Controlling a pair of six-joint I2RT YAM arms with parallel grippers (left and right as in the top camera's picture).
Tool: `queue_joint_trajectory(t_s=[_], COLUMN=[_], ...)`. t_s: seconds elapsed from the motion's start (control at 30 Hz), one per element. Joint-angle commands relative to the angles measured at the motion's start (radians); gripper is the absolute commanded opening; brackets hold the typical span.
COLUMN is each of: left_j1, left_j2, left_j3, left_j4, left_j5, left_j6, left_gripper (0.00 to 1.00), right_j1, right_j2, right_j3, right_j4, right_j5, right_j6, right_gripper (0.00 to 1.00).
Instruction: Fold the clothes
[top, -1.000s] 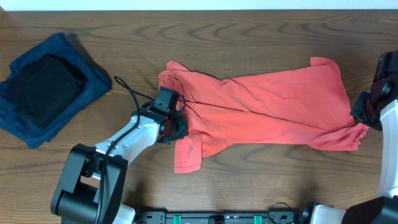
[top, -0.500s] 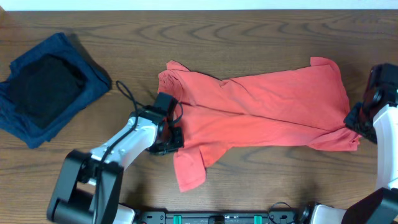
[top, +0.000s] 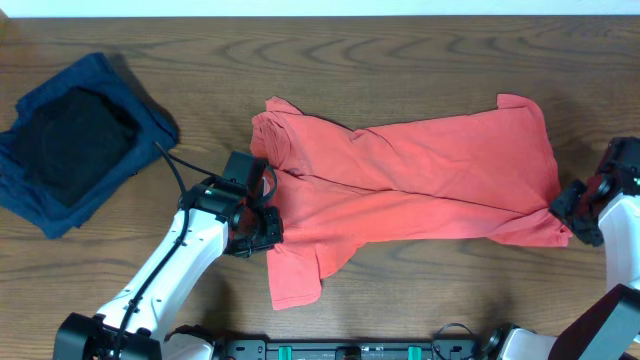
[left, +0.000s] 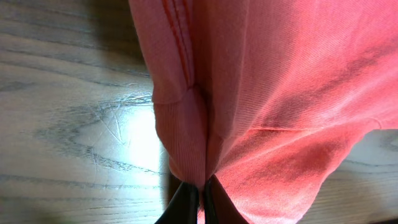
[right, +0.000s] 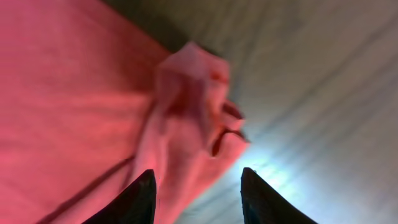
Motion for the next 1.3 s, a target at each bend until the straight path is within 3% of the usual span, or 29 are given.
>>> queue_joint_trajectory(t_s=[0.0, 0.1, 0.4, 0.77, 0.8, 0.9, 1.27], left_j1=[0.006, 0.006, 0.006, 0.006, 0.006, 0.006, 0.006], left_j2=[-0.002, -0.002, -0.002, -0.002, -0.002, -0.002, -0.111], left_j3=[-0.002, -0.002, -0.002, -0.002, -0.002, -0.002, 0.085], left_j4=[-0.002, -0.003, -0.003, -0.002, -0.002, -0.002, -0.024], left_j5=[-0.009, -0.009, -0.009, -0.009, -0.009, -0.009, -0.002], left_j6=[0.013, 0.013, 0.013, 0.013, 0.013, 0.014, 0.087], left_gripper=[0.06, 0.06, 0.06, 0.06, 0.06, 0.06, 0.06], right_j1=[-0.003, -0.003, -0.003, -0.001, -0.001, -0.001, -0.002], right_j2=[-0.006, -0.006, 0.01, 0.185, 0.197, 0.208, -0.018], right_j3=[-0.022, -0.05, -0.089, -0.089, -0.089, -0.089, 0.052], right_j4=[0.027, 0.08, 0.201, 0.266, 0.269, 0.272, 0.096], right_j5=[-0.067, -0.058, -0.035, -0.036, -0.036, -0.036, -0.044], right_j6=[0.065, 0.112, 0.144, 0.144, 0.144, 0.143, 0.088], right_gripper=[0.43, 0.46, 0.44, 0.43, 0.39, 0.02, 0.01])
